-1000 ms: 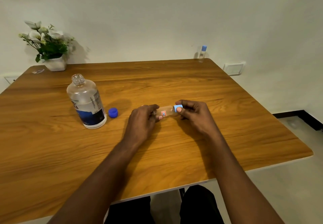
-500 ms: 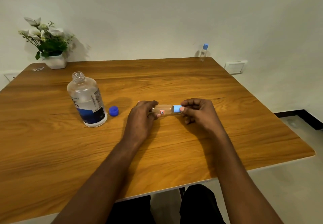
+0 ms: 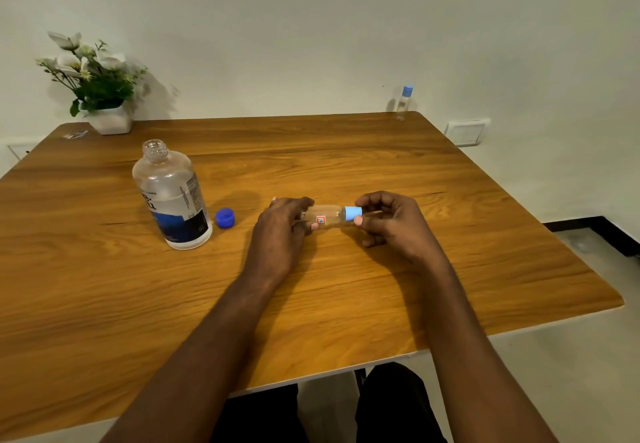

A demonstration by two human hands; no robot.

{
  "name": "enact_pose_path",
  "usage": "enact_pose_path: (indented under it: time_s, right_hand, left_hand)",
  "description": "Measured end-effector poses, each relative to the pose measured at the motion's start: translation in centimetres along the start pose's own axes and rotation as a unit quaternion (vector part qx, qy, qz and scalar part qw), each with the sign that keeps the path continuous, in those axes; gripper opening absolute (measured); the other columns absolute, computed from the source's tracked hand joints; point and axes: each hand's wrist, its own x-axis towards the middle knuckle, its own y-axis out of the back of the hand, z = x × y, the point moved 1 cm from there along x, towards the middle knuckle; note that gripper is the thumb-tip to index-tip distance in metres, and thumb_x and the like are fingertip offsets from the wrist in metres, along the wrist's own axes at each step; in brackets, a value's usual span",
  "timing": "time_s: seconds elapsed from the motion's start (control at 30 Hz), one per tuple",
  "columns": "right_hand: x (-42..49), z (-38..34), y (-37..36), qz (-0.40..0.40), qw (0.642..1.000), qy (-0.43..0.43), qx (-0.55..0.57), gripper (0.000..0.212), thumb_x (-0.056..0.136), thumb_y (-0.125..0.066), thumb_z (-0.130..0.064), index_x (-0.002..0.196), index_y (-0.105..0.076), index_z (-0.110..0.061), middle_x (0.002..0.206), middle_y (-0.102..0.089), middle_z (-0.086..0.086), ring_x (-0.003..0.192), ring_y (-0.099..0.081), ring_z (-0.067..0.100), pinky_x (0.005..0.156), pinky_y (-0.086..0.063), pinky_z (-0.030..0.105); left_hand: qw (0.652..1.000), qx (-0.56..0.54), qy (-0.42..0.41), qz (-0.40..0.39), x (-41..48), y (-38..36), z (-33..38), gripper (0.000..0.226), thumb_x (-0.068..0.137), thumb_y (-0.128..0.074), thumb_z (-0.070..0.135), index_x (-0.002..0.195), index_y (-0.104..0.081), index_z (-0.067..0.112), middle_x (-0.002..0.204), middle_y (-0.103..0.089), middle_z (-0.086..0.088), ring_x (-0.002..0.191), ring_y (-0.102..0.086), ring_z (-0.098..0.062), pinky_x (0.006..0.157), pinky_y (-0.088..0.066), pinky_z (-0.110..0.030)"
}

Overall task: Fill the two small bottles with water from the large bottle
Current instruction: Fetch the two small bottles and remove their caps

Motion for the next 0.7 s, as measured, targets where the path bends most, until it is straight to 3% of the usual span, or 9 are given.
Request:
enact_pose_path:
  time_s: [0.07, 0.13, 0.2, 0.27, 0.37, 0.5, 0.7]
  right_hand:
    - [-0.03, -0.1, -0.02, 0.003, 1.0, 0.001, 0.005, 0.028, 0.08, -0.075, -0.003, 0.101, -0.065, -0.018, 0.098, -0.064, 0.005, 0.076, -0.064, 0.014, 0.05, -0.057, 0.029]
    - [-0.02, -0.23, -0.14, 0.022, 1.0, -0.011, 0.019, 0.019, 0.086, -0.071, -0.021, 0.103, -0.064, -0.016, 0.085, -0.063, 0.005, 0.069, -0.061, 0.017, 0.043, -0.051, 0.027]
    - [0.03, -0.26, -0.32, 0.04, 0.999, -0.027, -0.004, 0.03, 0.094, -0.059, -0.038, 0.1, -0.066, -0.009, 0.068, -0.06, 0.006, 0.055, -0.054, 0.02, 0.038, -0.042, 0.023]
    - [0.15, -0.11, -0.43, 0.04, 0.997, -0.036, -0.05, 0.039, 0.098, -0.051, -0.043, 0.096, -0.07, -0.009, 0.061, -0.06, 0.005, 0.044, -0.05, 0.013, 0.035, -0.035, 0.019]
    - [-0.1, -0.04, -0.35, 0.015, 0.997, -0.03, -0.066, 0.032, 0.097, -0.055, -0.035, 0.093, -0.072, -0.009, 0.061, -0.063, 0.005, 0.043, -0.05, 0.009, 0.035, -0.037, 0.02]
    - [-0.12, -0.13, -0.12, 0.007, 1.0, -0.021, 0.003, 0.015, 0.091, -0.066, -0.014, 0.097, -0.071, -0.002, 0.066, -0.067, 0.007, 0.052, -0.06, 0.012, 0.041, -0.049, 0.023]
    - [-0.08, -0.19, 0.1, 0.028, 0.998, -0.002, 0.057, 0.02, 0.076, -0.072, 0.011, 0.088, -0.067, -0.005, 0.086, -0.068, 0.015, 0.07, -0.069, 0.018, 0.062, -0.061, 0.031]
  left_hand:
    - [1.0, 0.0, -0.001, -0.004, 0.02, -0.02, 0.04, 0.037, 0.085, -0.069, 0.006, 0.122, -0.064, 0.01, 0.115, -0.065, -0.008, 0.104, -0.059, -0.02, 0.098, -0.045, -0.036]
    - [1.0, 0.0, -0.004, -0.008, -0.02, 0.01, 0.12, 0.037, 0.085, -0.068, 0.006, 0.122, -0.064, 0.01, 0.115, -0.065, -0.007, 0.105, -0.059, -0.02, 0.097, -0.044, -0.032]
    - [1.0, -0.004, -0.004, -0.009, -0.09, 0.04, 0.18, 0.037, 0.086, -0.068, 0.006, 0.122, -0.064, 0.01, 0.116, -0.065, -0.007, 0.105, -0.058, -0.019, 0.101, -0.043, -0.037]
    - [1.0, -0.004, -0.002, -0.011, -0.12, 0.08, 0.23, 0.037, 0.086, -0.067, 0.006, 0.123, -0.063, 0.011, 0.116, -0.065, -0.006, 0.105, -0.058, -0.017, 0.104, -0.042, -0.043]
    - [1.0, -0.002, -0.004, -0.014, -0.11, 0.02, 0.24, 0.037, 0.087, -0.067, 0.005, 0.123, -0.063, 0.012, 0.118, -0.064, -0.005, 0.107, -0.058, -0.017, 0.106, -0.039, -0.041]
    - [1.0, -0.011, 0.001, -0.011, -0.06, 0.02, 0.1, 0.036, 0.087, -0.066, 0.006, 0.122, -0.063, 0.013, 0.117, -0.064, -0.005, 0.106, -0.058, -0.019, 0.104, -0.041, -0.043]
    - [0.999, 0.005, -0.018, -0.03, -0.15, -0.19, 0.01, 0.034, 0.094, -0.06, 0.016, 0.128, -0.06, 0.016, 0.112, -0.064, -0.007, 0.103, -0.058, -0.021, 0.104, -0.037, -0.049]
